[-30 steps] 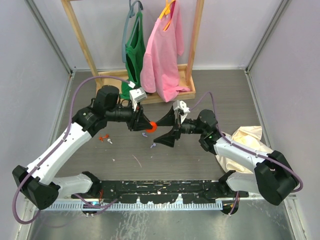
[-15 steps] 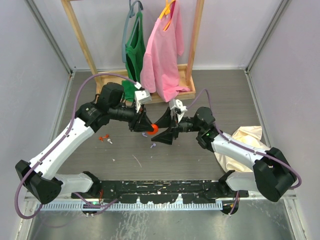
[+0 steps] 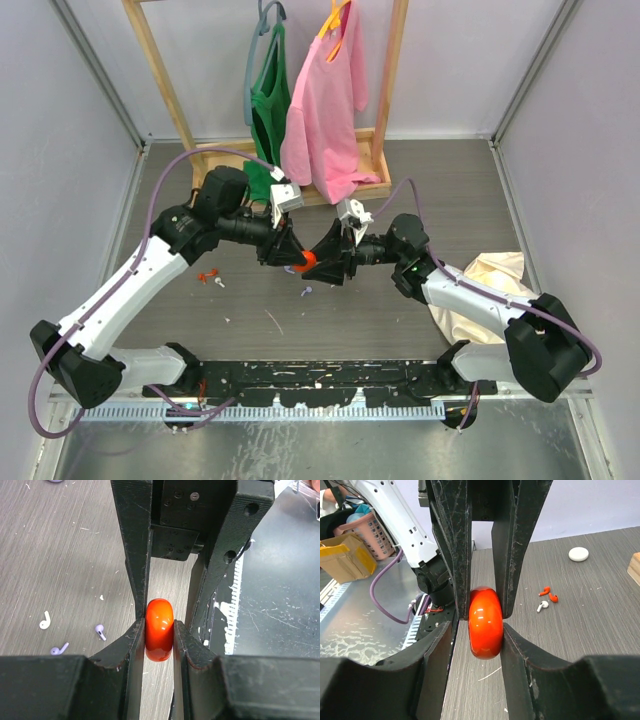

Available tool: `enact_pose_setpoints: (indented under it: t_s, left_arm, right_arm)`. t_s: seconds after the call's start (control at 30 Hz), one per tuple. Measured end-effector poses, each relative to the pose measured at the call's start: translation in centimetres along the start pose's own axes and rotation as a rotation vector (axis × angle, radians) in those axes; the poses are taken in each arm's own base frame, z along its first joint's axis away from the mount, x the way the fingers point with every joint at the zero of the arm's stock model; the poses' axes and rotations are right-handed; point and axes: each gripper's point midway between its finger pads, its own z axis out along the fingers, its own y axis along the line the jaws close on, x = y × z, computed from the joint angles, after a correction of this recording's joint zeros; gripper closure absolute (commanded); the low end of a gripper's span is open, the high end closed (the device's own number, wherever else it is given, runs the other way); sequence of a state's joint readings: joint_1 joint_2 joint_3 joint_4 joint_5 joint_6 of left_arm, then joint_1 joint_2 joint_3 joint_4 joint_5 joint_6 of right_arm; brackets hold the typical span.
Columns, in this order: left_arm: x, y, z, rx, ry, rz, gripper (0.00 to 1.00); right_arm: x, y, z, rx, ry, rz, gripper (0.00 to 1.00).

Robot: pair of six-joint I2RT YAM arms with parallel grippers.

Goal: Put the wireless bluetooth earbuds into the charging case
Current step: Open the charging case.

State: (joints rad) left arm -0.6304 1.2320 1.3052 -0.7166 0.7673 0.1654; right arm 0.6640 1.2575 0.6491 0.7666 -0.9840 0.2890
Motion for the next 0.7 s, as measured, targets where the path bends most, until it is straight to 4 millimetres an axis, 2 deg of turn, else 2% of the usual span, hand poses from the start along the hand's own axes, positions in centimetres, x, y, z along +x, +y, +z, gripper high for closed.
enact_pose_setpoints:
  t_s: [0.43,0.7]
  left_arm:
    - [-1.3,-1.0,-1.2,-0.008,-0.055,0.053,1.0]
    - [-1.6,-1.1,-1.2,-0.008,-0.066,0.064,1.0]
  right_arm:
    - [-0.9,0.4,0.1,-0.014,-0.037,-0.019,0.56]
    - [-1.2,0.6,0.1,-0.016,-0.059,-0.023,0.57]
